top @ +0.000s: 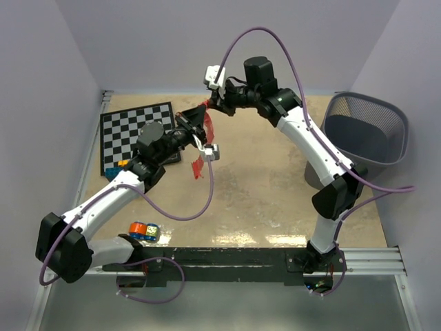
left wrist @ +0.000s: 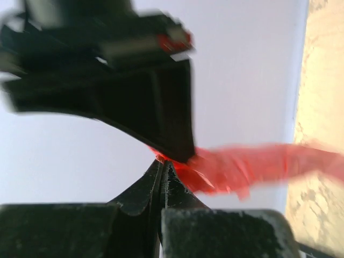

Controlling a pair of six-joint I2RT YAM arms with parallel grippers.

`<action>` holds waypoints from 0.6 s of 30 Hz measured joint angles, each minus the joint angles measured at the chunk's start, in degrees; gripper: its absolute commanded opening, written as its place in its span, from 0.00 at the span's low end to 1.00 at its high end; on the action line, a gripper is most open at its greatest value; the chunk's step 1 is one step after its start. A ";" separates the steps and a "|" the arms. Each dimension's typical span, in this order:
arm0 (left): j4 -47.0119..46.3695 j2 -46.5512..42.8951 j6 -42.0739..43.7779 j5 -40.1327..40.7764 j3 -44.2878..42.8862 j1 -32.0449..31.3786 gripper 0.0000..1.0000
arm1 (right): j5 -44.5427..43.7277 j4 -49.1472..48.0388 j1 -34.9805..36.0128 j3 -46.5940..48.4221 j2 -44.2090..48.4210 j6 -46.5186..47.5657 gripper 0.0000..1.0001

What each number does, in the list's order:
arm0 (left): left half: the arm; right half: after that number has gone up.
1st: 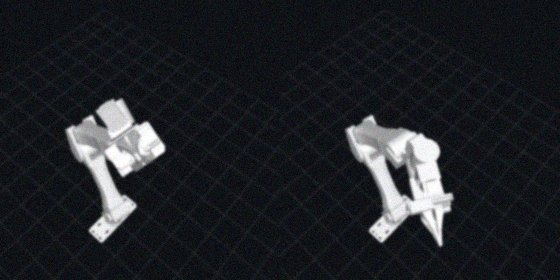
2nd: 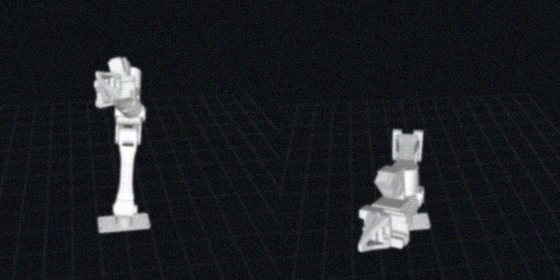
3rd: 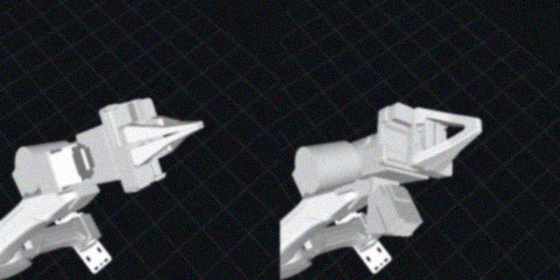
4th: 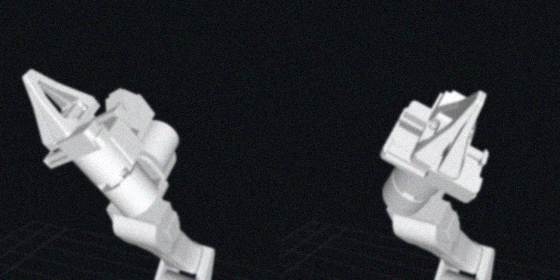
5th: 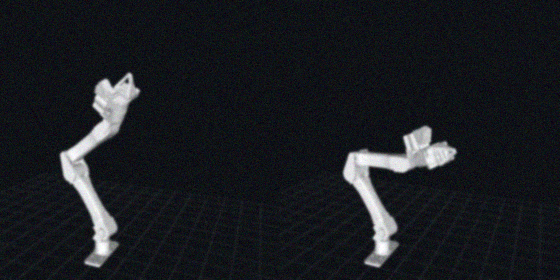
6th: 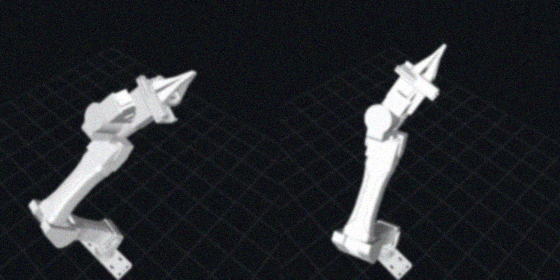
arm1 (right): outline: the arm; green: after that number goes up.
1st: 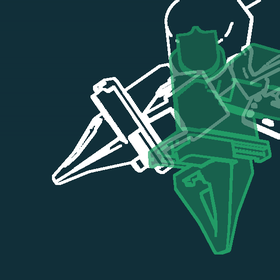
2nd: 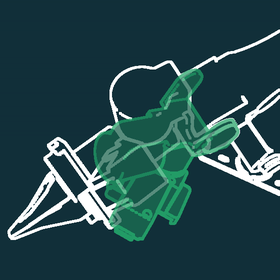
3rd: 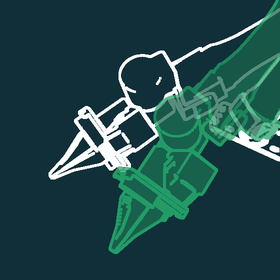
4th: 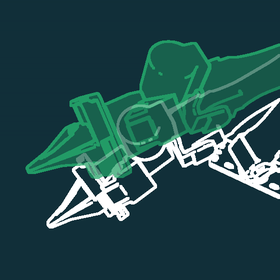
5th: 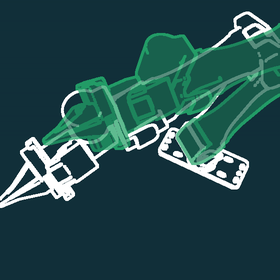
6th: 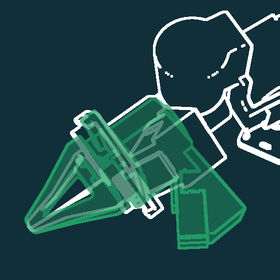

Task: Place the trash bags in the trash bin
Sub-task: Unfold the trash bag at the center of the board.

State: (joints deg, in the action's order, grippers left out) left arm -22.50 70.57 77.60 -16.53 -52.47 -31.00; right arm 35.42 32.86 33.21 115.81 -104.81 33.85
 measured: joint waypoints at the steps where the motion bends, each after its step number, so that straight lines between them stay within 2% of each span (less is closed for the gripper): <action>1: -0.33 -0.59 -0.02 -0.66 0.00 -0.31 0.00 | -0.50 -0.76 0.11 -0.59 -0.04 -0.04 0.00; 10: -4.04 3.43 0.00 1.33 -2.71 0.31 0.00 | 0.68 -0.02 2.62 -3.82 0.02 -0.07 0.00; 18: -1.81 1.46 0.02 1.36 0.55 0.52 0.00 | -0.55 -4.07 -0.48 -1.62 0.22 -2.10 0.00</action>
State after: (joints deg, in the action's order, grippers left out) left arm -24.32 72.03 77.62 -15.18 -51.92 -30.48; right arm 34.87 28.80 32.73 114.19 -104.60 31.75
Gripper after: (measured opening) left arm 0.011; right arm 0.006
